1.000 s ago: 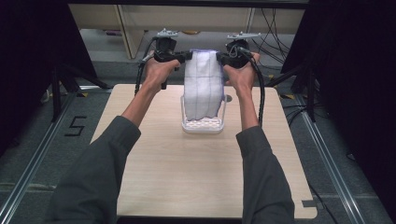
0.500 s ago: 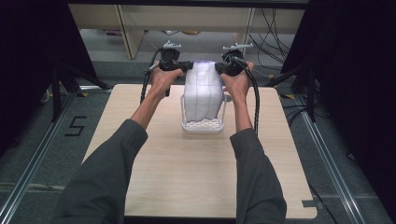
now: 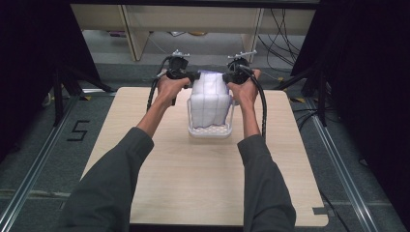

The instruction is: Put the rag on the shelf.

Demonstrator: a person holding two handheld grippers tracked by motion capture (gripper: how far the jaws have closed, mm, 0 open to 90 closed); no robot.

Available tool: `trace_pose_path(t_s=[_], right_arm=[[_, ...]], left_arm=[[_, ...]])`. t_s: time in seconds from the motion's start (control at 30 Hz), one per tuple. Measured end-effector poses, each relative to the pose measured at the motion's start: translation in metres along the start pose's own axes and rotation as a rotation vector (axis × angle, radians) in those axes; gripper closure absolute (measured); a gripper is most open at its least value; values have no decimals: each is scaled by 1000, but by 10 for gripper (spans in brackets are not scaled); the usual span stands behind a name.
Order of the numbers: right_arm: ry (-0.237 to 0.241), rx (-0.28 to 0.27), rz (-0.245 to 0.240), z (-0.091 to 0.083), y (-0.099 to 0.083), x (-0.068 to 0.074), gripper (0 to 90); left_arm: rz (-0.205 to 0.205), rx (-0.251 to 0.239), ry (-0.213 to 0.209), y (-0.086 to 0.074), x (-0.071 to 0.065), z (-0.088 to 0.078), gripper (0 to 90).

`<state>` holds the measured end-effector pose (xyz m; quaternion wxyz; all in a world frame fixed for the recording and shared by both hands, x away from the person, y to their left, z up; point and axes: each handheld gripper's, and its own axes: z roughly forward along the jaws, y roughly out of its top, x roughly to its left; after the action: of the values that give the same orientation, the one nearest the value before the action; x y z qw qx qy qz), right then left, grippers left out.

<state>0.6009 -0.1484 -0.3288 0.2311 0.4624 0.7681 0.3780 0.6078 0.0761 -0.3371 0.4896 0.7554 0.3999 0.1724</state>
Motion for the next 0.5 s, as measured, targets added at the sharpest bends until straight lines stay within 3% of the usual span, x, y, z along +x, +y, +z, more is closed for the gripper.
trace_pose_path(t_s=[0.07, 0.1, 0.13, 0.2, 0.3, 0.33, 0.37, 0.5], right_arm=[[5, 7, -4, 1, -1, -1, 782], [-4, 58, 9, 6, -4, 1, 665], [-31, 59, -4, 7, -4, 0, 636], [-22, 45, 24, 6, -5, 0, 610], [-25, 29, 26, 2, -5, -3, 580], [-27, 26, 50, 0, -4, -2, 576], [-25, 13, 31, -2, -4, -6, 573], [-38, 24, 52, -8, -5, -10, 565]], left_arm=[[-2, 19, -7, -2, 1, 0, 791], [-6, 54, -26, -4, 2, 2, 756], [-5, 68, -26, -4, 2, 2, 718], [-19, 69, -14, -5, 4, 1, 637], [-32, 51, -14, -5, 7, -3, 622], [-31, 55, -10, -5, 8, -4, 623], [-32, 58, -10, -6, 8, -5, 621], [-33, 53, -6, -5, 12, -11, 621]])
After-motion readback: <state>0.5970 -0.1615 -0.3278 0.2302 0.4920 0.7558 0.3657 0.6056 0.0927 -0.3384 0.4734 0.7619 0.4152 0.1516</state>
